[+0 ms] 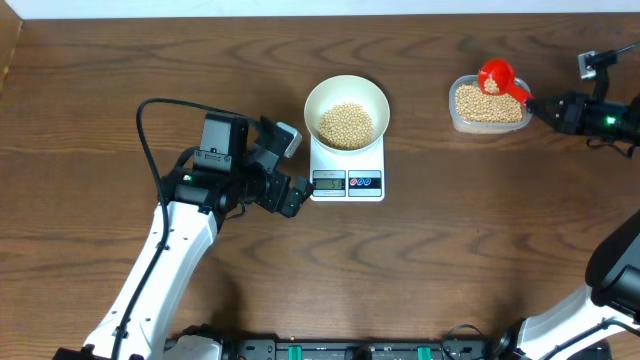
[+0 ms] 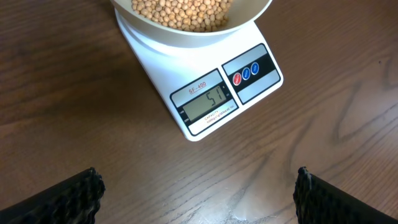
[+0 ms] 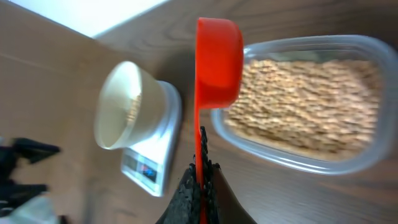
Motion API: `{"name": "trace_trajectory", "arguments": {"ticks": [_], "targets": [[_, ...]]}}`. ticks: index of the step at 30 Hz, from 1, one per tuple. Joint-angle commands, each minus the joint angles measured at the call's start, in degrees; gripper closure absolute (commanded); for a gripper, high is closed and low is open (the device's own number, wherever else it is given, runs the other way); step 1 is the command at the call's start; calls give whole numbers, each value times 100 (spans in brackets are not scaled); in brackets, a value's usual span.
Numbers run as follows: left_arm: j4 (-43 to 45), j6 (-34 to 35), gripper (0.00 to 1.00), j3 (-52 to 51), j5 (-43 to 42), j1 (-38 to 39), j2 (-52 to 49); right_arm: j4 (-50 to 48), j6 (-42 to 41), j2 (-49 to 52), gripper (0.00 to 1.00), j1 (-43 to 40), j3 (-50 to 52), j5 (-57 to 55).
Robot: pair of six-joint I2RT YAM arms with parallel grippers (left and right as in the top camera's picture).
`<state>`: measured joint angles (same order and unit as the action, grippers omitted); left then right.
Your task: Scoop item into bowl and weigh 50g on scale
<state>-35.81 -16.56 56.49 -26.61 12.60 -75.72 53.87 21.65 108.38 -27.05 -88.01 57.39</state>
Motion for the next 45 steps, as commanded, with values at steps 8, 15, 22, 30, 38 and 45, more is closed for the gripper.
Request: {"name": "trace_trajectory", "arguments": {"ticks": [8,15,22,30,38,45], "targets": [[-15,-35,0,-2,31,2,-15,-393,935,-83,98,708,-4,-2028],[-15,-35,0,-2,33,2,-15,-494,1082,-389,98,1126,-4,-3438],[-15,-35,0,-2,31,2,-15,-398,1246,-599,99,1521,-4,-4570],[-15,-35,1,-2,33,2,-15,-393,1425,-973,99,2065,-4,-5574],[-15,-35,0,-2,31,2,-15,-387,1467,-1196,99,2514,-4,-6581],[-15,-35,0,-2,33,2,-15,-387,1397,-1191,99,2555,-4,-6262]]}}
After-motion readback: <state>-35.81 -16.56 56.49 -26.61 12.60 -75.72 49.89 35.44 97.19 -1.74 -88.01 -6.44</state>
